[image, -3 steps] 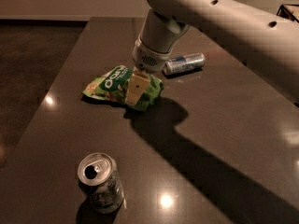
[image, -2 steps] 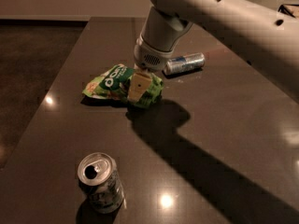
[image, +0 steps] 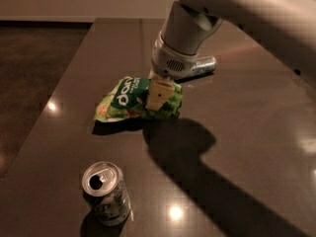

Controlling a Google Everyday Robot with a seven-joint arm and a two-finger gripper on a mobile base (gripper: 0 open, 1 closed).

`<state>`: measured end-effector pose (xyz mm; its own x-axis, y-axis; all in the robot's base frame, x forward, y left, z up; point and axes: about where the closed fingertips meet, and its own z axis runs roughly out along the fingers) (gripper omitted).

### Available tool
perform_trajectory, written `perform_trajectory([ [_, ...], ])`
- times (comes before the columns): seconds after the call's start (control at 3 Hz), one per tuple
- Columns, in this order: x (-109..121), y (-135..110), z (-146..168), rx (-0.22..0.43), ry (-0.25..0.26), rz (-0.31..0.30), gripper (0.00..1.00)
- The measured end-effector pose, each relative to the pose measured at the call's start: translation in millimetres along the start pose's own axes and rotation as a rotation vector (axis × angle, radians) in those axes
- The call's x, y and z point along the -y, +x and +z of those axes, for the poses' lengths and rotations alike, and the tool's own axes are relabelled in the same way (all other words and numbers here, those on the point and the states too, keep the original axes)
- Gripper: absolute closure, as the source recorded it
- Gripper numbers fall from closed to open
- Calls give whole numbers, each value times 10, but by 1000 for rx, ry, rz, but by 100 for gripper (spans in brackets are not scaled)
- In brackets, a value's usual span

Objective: Move green rice chip bag near 7up can

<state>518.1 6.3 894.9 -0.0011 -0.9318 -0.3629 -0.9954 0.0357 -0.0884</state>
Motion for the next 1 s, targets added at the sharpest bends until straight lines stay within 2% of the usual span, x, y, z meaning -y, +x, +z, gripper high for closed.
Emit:
perform_trajectory([
  [0.33, -302, 30, -131, 4, -9, -31, 100],
  [1.0, -819, 125, -312, 10, -39, -48, 100],
])
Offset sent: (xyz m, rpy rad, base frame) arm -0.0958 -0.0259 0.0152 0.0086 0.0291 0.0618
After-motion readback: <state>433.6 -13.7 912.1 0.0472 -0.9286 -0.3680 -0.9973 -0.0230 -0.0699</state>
